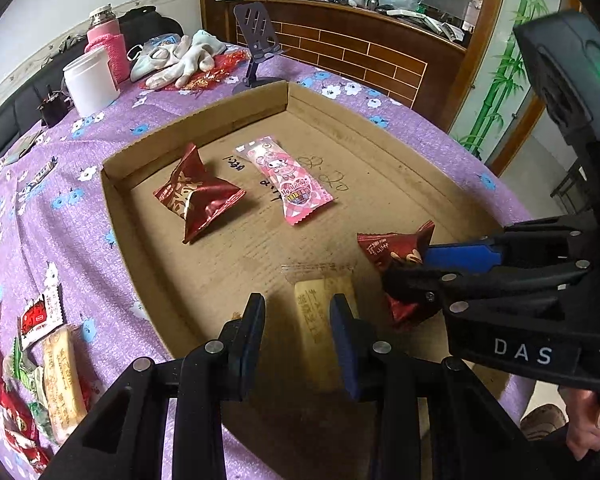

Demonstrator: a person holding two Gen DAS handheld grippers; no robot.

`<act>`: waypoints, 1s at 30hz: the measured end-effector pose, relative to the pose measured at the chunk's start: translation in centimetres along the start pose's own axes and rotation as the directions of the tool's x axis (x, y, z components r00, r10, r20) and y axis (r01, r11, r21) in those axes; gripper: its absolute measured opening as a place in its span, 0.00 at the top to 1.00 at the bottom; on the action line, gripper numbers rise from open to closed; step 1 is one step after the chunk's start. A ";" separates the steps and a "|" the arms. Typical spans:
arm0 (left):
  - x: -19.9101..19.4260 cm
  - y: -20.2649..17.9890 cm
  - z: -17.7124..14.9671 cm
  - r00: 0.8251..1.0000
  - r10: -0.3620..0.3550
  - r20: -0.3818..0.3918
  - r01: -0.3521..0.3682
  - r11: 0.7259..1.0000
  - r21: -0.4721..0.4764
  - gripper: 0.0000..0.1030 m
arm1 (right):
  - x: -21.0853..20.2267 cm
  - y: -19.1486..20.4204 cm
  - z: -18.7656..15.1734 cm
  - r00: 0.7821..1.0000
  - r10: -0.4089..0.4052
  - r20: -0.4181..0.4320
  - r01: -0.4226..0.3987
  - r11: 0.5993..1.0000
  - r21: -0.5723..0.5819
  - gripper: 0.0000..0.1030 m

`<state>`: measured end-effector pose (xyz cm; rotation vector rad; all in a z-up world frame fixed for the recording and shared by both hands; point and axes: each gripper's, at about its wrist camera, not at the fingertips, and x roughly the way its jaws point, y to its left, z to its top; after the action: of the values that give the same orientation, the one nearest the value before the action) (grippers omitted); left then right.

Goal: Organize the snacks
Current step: 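Lower both snacks into the tray and open both grippers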

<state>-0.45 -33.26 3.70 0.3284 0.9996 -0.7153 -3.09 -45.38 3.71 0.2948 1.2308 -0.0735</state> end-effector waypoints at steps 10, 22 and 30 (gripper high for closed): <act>0.5 -0.3 0.4 1.000 0.011 0.009 -0.011 1.000 0.001 0.67 | 0.4 0.0 0.8 1.000 -0.003 0.000 0.003 0.999 -0.035 0.72; 0.0 -0.4 0.4 1.000 0.012 0.023 -0.013 1.000 0.009 0.66 | 0.3 0.1 0.8 1.000 -0.006 0.003 0.006 1.000 -0.027 0.66; -1.4 0.0 0.5 0.998 0.003 0.059 -0.002 1.000 -0.007 0.44 | -1.7 0.0 0.6 0.997 -0.022 0.073 0.023 1.000 -0.005 0.60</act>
<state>-0.59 -32.94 5.18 0.3008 0.9457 -0.7153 -3.12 -45.72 5.50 0.2708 1.1619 -0.0992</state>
